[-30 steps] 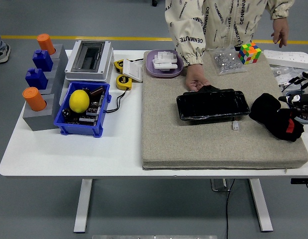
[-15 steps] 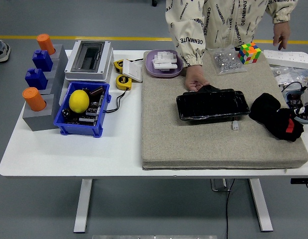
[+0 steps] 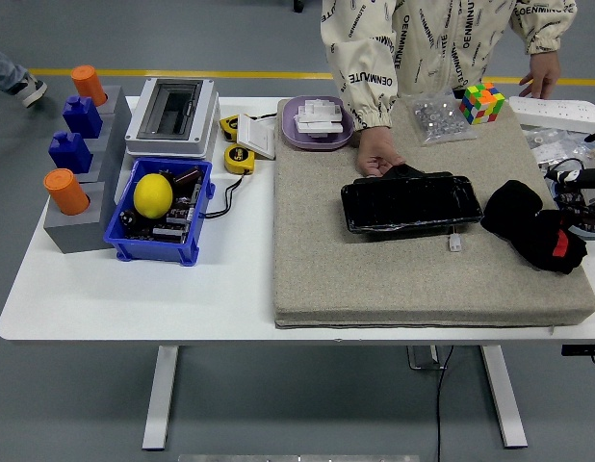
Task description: Pick the rag up,wipe the panel,place it on the desk
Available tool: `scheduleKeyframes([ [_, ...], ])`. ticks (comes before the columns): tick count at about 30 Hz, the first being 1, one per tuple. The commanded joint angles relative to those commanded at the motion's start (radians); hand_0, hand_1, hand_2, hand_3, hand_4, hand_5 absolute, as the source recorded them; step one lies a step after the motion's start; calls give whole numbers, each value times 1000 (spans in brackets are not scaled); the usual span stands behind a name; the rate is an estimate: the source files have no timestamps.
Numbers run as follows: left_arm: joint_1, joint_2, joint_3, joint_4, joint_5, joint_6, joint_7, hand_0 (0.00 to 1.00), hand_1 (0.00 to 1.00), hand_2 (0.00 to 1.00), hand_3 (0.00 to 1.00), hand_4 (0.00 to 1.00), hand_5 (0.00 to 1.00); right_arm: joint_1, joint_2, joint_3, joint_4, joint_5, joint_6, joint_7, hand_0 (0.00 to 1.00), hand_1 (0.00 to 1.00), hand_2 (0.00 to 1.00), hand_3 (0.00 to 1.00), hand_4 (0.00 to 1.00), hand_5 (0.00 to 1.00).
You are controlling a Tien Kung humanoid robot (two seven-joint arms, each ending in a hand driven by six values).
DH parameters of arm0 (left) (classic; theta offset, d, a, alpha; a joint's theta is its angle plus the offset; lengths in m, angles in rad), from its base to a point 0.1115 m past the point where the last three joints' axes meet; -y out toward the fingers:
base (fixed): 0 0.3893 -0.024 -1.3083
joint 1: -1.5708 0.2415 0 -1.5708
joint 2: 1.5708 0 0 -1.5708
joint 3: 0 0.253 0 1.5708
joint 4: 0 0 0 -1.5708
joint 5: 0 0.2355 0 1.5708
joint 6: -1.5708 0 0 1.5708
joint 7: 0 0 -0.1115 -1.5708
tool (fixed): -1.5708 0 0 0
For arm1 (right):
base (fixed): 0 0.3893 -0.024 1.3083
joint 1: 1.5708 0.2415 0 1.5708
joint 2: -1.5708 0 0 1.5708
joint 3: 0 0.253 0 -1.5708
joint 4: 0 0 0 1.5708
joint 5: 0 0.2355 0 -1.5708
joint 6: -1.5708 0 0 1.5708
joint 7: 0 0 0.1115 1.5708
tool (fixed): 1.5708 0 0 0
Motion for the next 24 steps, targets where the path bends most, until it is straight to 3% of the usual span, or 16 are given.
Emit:
scheduleKeyframes([
  [4, 3, -1, 0, 1, -1, 0, 0, 605, 636, 635, 560, 633, 442, -30, 37, 18, 5, 46, -91, -29, 722, 692, 769, 763, 998, 713],
  [11, -2, 0, 2, -2, 0, 0, -1, 605, 636, 635, 560, 633, 441, -61, 83, -5, -5, 219, -325, -17, 717, 678, 745, 748, 998, 710],
  [14, -3, 1, 3, -3, 0, 0, -1, 605, 636, 635, 560, 633, 441, -70, 97, -11, -6, 272, -400, 1, 717, 678, 745, 748, 998, 710],
  [19, -1, 0, 3, -2, -1, 0, -1, 605, 636, 635, 560, 633, 442, -78, 110, -32, -29, 338, -476, 50, 717, 678, 739, 743, 998, 711],
  [24, 0, 0, 3, -1, -2, 0, 0, 605, 636, 635, 560, 633, 441, -78, 115, -62, -75, 348, -501, 112, 719, 678, 731, 739, 998, 696],
])
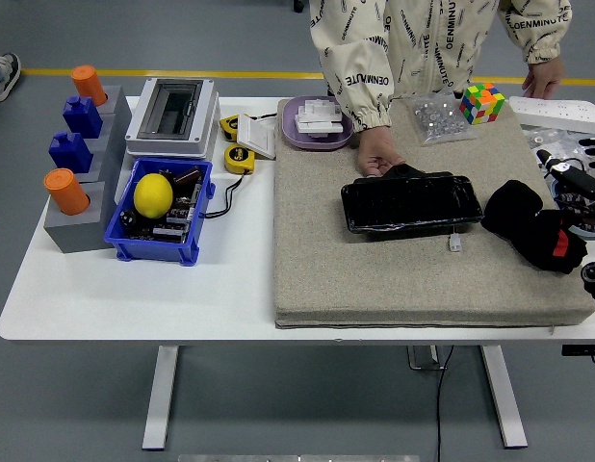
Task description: Pick the rag up,wipe the panel,place it on the desk
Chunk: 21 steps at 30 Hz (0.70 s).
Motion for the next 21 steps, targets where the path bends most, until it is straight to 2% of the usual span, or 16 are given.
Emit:
scheduleKeyframes([
  [7, -3, -1, 4, -1, -2, 0, 0, 605, 636, 635, 560, 633, 442, -3, 7, -34, -45, 1, 2, 58, 719, 676, 728, 738, 998, 698],
  [16, -2, 0, 10, -1, -5, 0, 0, 605, 636, 635, 560, 632, 441, -24, -7, -40, -24, 15, -17, 174, 719, 665, 722, 732, 998, 695],
  [21, -3, 1, 16, -2, -7, 0, 0, 605, 636, 635, 560, 632, 441, -17, -12, -51, -65, 27, 11, 210, 719, 665, 722, 732, 998, 695],
])
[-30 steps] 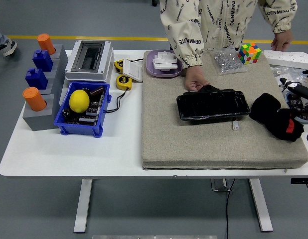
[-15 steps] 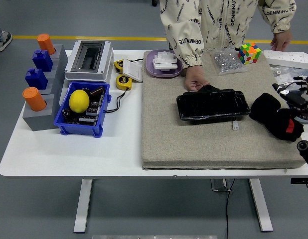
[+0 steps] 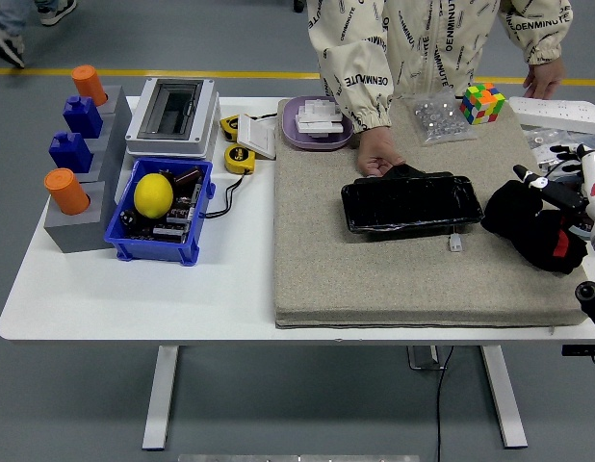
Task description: Pick the rag up,wipe the panel,place it on the desk
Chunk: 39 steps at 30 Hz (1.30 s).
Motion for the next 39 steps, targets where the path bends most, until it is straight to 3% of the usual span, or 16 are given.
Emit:
scheduleKeyframes([
  [17, -1, -1, -1, 1, 0, 0, 0, 604, 636, 635, 560, 633, 441, 33, -29, 24, -81, -40, 133, -66, 718, 663, 721, 724, 998, 693],
  [27, -3, -3, -2, 0, -1, 0, 0, 604, 636, 636, 559, 633, 442, 26, -12, -10, -86, -45, 143, -60, 719, 662, 721, 723, 998, 693],
  [39, -5, -5, 0, 1, -2, 0, 1, 604, 636, 635, 560, 633, 442, 25, -24, -77, -87, -42, 153, -42, 721, 663, 722, 723, 998, 691],
])
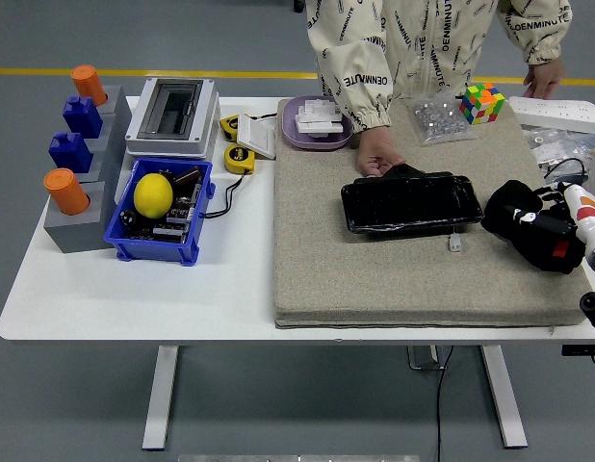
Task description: Pick the rag up,wipe the panel,place it on the desk
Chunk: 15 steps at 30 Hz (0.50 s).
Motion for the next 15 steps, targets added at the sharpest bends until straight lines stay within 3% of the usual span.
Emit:
scheduleKeyframes([
  [15, -2, 0, 1, -1, -4, 0, 0, 604, 636, 636, 560, 632, 441, 5, -26, -50, -11, -10, 33, 9, 720, 663, 724, 727, 998, 688],
])
